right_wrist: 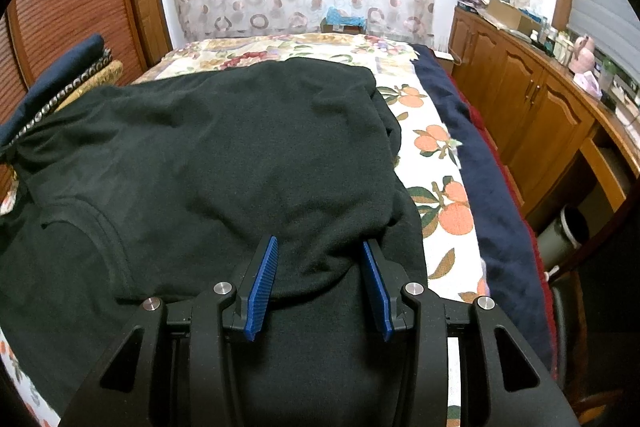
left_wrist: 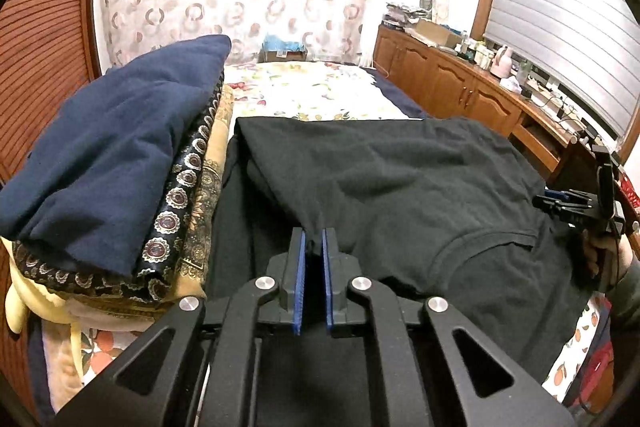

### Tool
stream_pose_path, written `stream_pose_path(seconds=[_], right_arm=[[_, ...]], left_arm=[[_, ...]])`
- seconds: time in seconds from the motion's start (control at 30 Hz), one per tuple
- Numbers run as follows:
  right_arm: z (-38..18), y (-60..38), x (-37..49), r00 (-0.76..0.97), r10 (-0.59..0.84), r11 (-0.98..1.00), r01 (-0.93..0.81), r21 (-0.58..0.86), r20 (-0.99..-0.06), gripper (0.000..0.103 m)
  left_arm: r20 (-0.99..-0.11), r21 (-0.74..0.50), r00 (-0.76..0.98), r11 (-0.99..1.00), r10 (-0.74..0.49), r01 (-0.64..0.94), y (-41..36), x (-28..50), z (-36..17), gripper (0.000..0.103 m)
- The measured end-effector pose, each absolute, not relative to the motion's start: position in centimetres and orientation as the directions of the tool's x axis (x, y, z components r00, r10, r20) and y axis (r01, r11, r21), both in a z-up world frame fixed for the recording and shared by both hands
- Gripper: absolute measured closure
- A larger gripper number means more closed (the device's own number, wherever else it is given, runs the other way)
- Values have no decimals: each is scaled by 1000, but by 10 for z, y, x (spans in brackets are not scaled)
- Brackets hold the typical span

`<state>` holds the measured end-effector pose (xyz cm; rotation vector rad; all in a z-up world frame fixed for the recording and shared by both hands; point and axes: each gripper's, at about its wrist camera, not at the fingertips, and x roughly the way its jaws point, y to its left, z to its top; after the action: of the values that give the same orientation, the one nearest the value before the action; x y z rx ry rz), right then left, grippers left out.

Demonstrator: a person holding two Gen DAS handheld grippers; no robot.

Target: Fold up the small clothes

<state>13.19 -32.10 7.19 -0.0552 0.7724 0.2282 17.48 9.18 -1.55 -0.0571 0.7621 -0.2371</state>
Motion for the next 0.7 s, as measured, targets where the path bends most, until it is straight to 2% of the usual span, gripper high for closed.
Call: stream_pose_path(seconds=[0.03, 0.07, 0.17, 0.47, 0.7], right_arm=[[71, -322, 133, 692, 197, 971, -238, 39, -695, 83], [71, -322, 133, 690, 200, 969, -243, 37, -695, 92], [75, -322, 128, 713, 195, 971, -237, 30, -673, 93], [114, -328, 86, 824, 227, 970, -242, 39, -519, 94], [122, -345, 48, 826, 281, 957, -282, 73, -489, 95]], left_arm=[[-675, -131, 702, 973, -227, 189, 92, 174, -15, 94], [-669, -121, 712, 976, -213, 179, 93, 171, -15, 94], [-643, -135, 737, 978, -208, 157, 96, 166, -10, 95], [-591, -162, 770, 971, -240, 178, 100, 142, 9, 95], [-553, -197, 787, 961, -274, 196, 106, 112, 23, 95]])
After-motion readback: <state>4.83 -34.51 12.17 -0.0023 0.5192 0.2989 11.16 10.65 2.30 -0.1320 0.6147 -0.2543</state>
